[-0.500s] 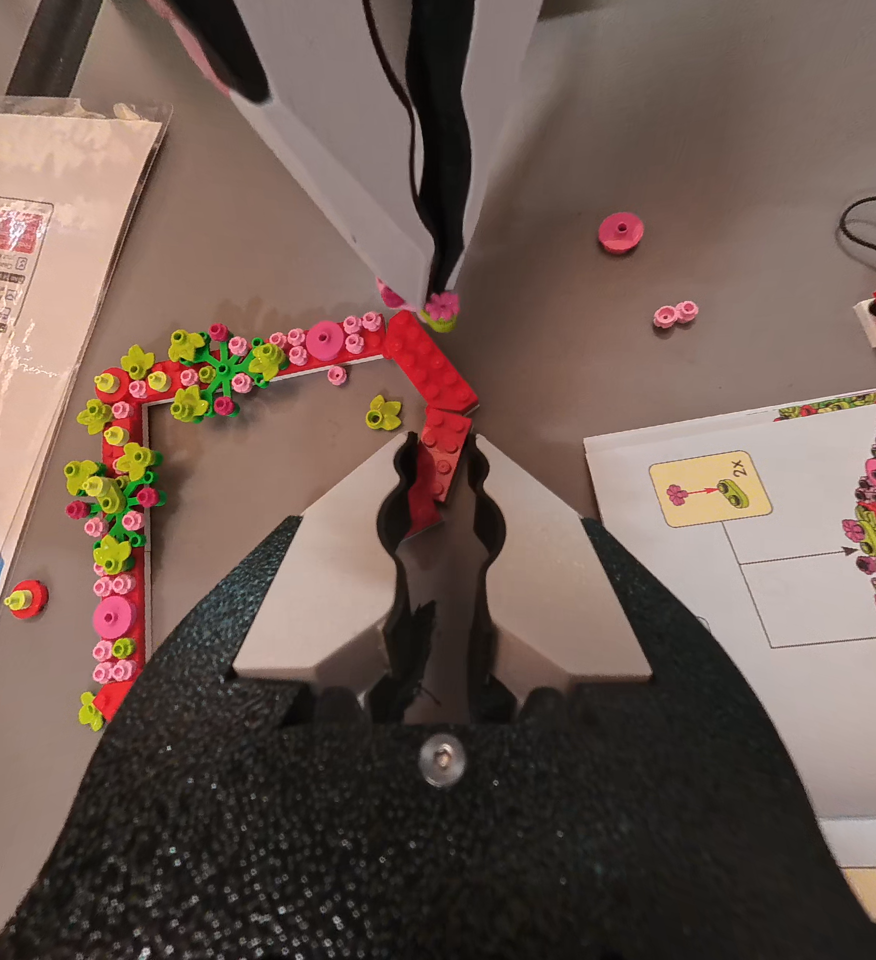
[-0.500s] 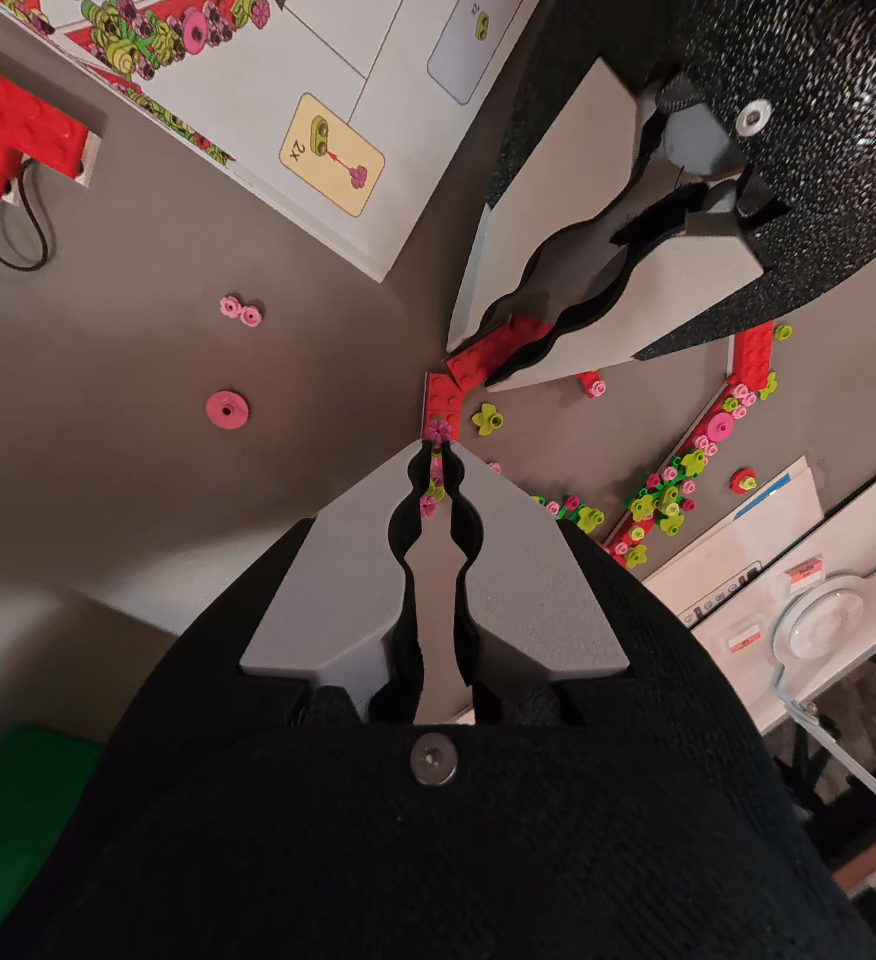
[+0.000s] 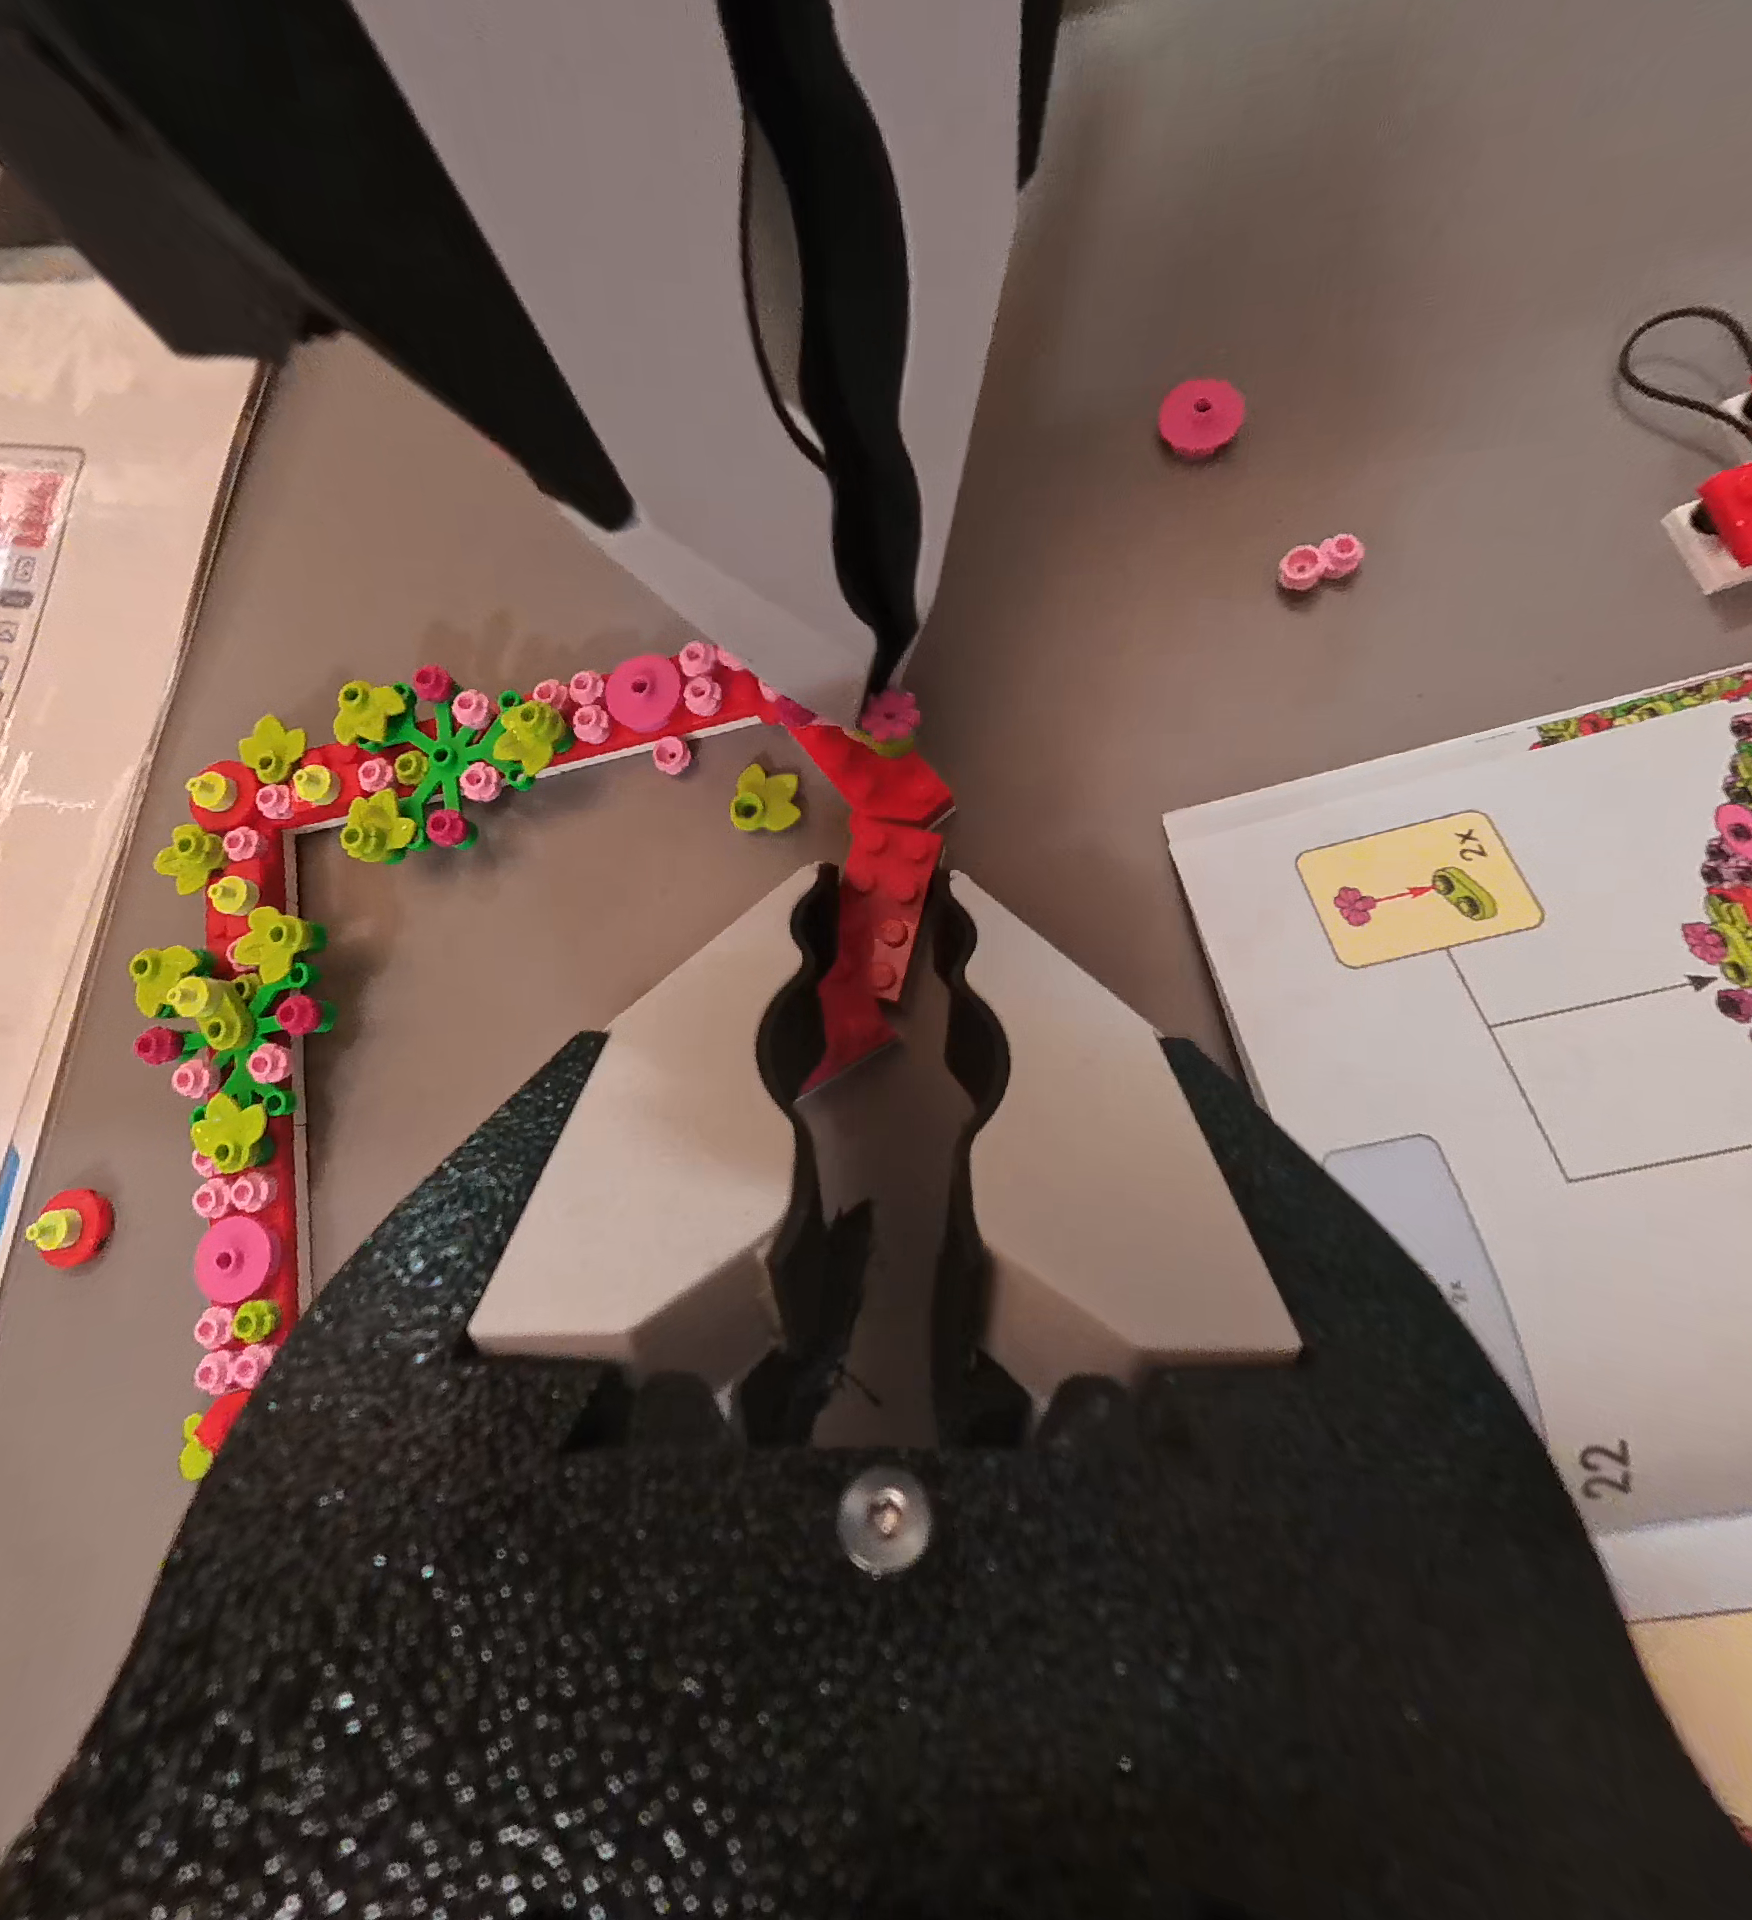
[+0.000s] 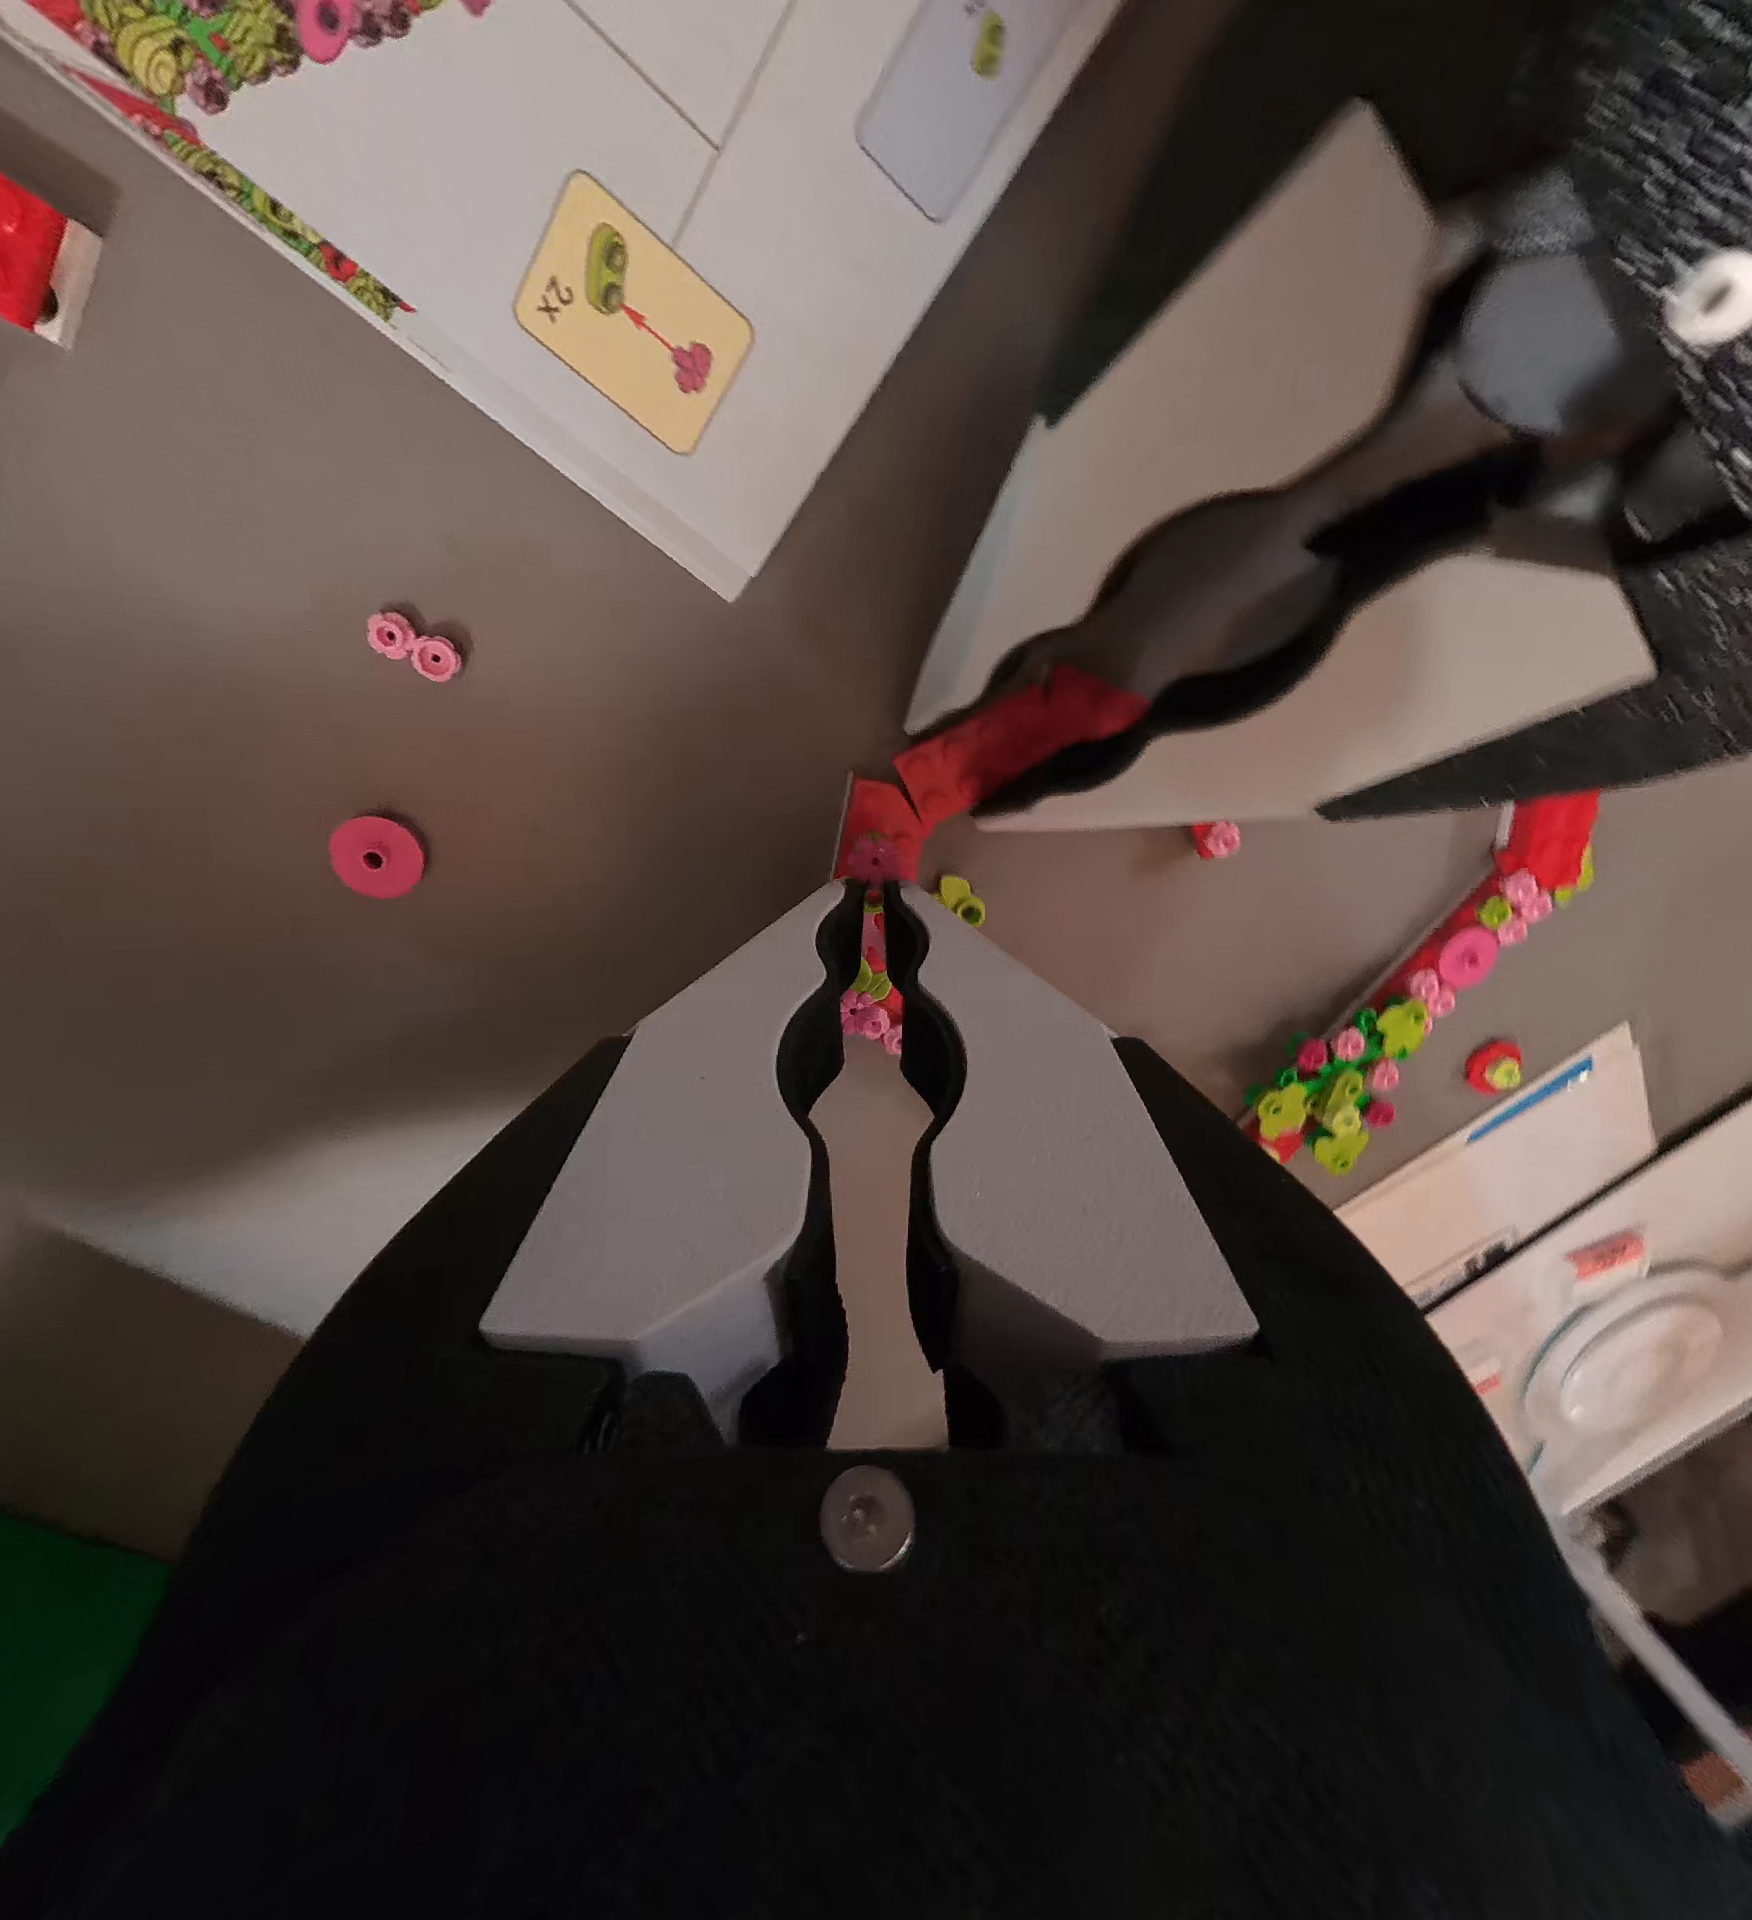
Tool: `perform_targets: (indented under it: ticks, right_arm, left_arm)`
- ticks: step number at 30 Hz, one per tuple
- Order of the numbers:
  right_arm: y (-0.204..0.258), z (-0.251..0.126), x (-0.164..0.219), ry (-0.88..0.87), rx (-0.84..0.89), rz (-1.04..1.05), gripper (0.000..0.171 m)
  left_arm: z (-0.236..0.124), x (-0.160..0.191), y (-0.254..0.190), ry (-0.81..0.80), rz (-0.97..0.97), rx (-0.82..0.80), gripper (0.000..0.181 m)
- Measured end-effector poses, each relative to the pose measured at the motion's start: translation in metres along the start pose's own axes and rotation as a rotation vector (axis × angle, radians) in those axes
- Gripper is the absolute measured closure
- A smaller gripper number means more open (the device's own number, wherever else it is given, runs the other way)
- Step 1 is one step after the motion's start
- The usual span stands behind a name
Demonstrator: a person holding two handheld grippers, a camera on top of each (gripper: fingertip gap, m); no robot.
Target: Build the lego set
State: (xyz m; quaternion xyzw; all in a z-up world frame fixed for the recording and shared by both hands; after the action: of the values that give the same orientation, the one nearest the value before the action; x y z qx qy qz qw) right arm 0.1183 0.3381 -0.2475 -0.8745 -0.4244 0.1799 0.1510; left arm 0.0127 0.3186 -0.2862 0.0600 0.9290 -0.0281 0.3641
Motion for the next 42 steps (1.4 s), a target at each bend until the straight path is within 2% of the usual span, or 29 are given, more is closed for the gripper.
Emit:
perform_targets:
  ticks: [7,23,42]
  right_arm:
    - [-0.0034,0.0044,-0.0069,0.034,-0.040,-0.050,0.170]
    - [-0.0088,0.0098,-0.0104,0.115,-0.136,0.011,0.170]
    - [-0.0049,0.0072,-0.0089,0.135,-0.090,0.055,0.169]
  left_arm:
    - [0.0018,0.0042,-0.0014,-0.063,0.034,-0.023,0.165]
    - [0.0026,0.0039,-0.0008,-0.073,0.048,-0.038,0.165]
    - [0.0014,0.0031,0.0012,-0.060,0.014,-0.007,0.164]
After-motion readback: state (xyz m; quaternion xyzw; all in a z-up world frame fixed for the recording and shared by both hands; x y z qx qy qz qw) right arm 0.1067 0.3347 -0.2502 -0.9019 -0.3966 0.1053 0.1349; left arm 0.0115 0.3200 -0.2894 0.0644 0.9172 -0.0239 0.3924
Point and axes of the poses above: each gripper's, where its closed fingertips meet, z out along the fingers, x out of its underside, y = z × x across the jaws, the point moved 9 cm from there along -z, back along the fingers, and after that the axes turned 14 degrees about x, right-handed, at the moved point
